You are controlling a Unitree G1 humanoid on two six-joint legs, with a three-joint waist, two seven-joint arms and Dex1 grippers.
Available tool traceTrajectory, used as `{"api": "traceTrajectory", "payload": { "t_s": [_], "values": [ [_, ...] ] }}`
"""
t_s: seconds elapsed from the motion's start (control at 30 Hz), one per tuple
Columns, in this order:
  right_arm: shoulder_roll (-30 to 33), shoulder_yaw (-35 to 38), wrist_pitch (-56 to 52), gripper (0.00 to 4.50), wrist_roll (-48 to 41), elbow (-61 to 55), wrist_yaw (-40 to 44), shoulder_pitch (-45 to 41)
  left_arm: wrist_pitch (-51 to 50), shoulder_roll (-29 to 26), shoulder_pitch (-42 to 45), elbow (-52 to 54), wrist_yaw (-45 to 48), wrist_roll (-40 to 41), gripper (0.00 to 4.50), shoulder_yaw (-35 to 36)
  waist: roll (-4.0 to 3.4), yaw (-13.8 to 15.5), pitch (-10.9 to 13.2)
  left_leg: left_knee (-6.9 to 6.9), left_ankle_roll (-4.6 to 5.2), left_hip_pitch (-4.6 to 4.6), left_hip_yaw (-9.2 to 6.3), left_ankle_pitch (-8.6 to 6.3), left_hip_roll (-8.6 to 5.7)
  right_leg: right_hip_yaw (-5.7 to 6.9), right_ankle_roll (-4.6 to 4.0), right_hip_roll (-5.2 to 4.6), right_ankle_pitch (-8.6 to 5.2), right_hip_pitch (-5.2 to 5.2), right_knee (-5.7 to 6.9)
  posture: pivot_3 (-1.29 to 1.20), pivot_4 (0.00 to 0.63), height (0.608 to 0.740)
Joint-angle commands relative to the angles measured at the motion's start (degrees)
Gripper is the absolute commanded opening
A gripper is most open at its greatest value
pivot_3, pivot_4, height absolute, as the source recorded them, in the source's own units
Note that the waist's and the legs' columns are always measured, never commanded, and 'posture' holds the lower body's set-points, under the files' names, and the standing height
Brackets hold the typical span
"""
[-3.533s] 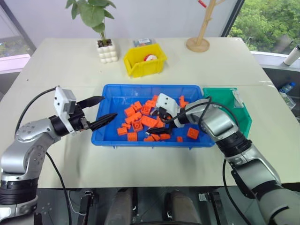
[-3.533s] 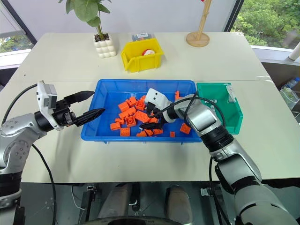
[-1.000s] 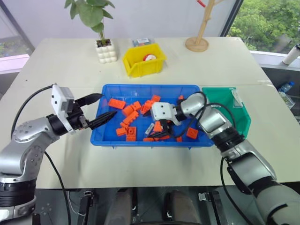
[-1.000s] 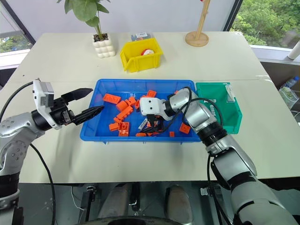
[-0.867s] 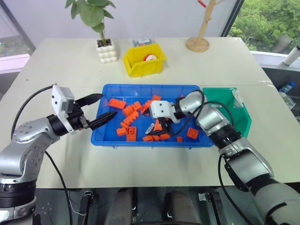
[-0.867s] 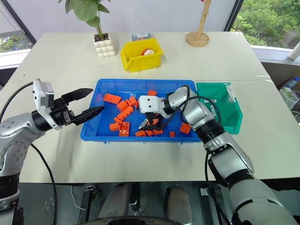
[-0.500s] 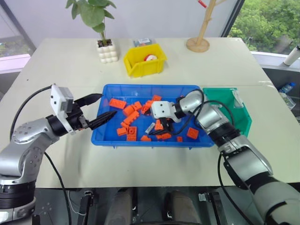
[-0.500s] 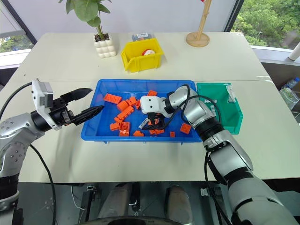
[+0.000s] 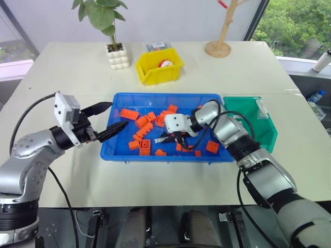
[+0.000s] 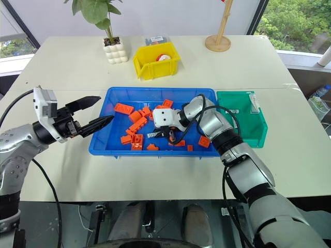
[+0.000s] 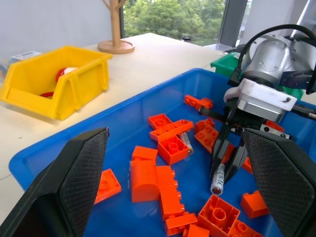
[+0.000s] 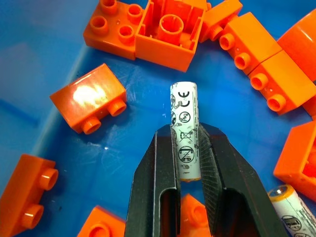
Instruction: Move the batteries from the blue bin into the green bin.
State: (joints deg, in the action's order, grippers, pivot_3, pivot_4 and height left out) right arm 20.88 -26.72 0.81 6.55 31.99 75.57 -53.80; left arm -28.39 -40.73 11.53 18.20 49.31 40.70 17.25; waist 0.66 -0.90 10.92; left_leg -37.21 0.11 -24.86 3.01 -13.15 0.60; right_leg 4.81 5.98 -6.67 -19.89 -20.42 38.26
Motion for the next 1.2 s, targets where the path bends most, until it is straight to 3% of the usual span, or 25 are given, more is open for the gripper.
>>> {"api": "traceTrajectory", "payload": {
  "t_s": [0.03, 0.23, 0.5, 0.83, 1.03, 1.2],
  "values": [
    [-0.89, 1.91, -1.85, 0.04, -1.32, -0.91, -0.10, -2.20, 0.71, -0.78, 0.65, 1.81, -0.02, 0.74, 4.50, 1.71, 0.00, 0.00, 0.00, 0.00, 0.00, 0.00, 0.00, 0.00, 0.00, 0.00, 0.00, 0.00, 0.00, 0.00, 0.00, 0.00, 0.150, 0.739],
    [2.39, 10.29, -11.74, 0.04, -7.06, -7.86, -0.86, -9.43, 1.41, -0.16, 1.69, -0.42, 2.81, 0.38, 4.50, -0.75, -0.05, 0.18, 0.03, 0.00, 0.00, 0.00, 0.01, 0.00, 0.00, 0.00, 0.00, -0.01, 0.00, -0.02, 0.01, 0.00, 0.150, 0.739],
    [15.57, 17.41, -19.71, 0.04, -8.63, -13.23, -1.51, -11.73, 4.97, 2.65, 8.67, -9.03, 8.01, -2.69, 4.50, -6.54, 0.01, 0.37, 0.00, 0.02, 0.01, -0.01, 0.03, -0.01, -0.05, 0.00, 0.00, -0.04, 0.00, 0.00, -0.02, 0.00, 0.150, 0.739],
    [31.61, 26.57, -28.26, 0.04, -9.97, -21.79, -6.15, 4.27, 9.63, 7.27, 19.81, -21.22, 14.76, -7.85, 4.50, -13.52, 0.01, 0.33, 0.02, 0.04, 0.02, -0.01, 0.12, 0.00, -0.05, 0.01, 0.00, -0.06, 0.00, -0.01, -0.03, 0.00, 0.150, 0.739],
    [35.96, 32.65, -32.54, 0.04, -12.05, -28.68, -10.14, 15.90, 13.38, 9.12, 25.83, -28.23, 19.33, -11.83, 4.50, -17.47, 0.01, 0.31, 0.02, 0.02, 0.02, -0.01, 0.15, 0.00, -0.02, 0.01, 0.00, -0.05, 0.00, -0.01, -0.03, 0.00, 0.150, 0.739],
    [36.75, 34.31, -33.26, 0.04, -12.99, -30.70, -12.83, 20.69, 16.97, 10.91, 29.87, -34.64, 21.57, -14.79, 4.50, -18.77, 0.01, 0.36, 0.02, 0.00, 0.02, -0.01, 0.15, 0.00, -0.03, 0.01, 0.01, -0.05, 0.00, 0.00, -0.04, 0.00, 0.150, 0.739]
  ]
}}
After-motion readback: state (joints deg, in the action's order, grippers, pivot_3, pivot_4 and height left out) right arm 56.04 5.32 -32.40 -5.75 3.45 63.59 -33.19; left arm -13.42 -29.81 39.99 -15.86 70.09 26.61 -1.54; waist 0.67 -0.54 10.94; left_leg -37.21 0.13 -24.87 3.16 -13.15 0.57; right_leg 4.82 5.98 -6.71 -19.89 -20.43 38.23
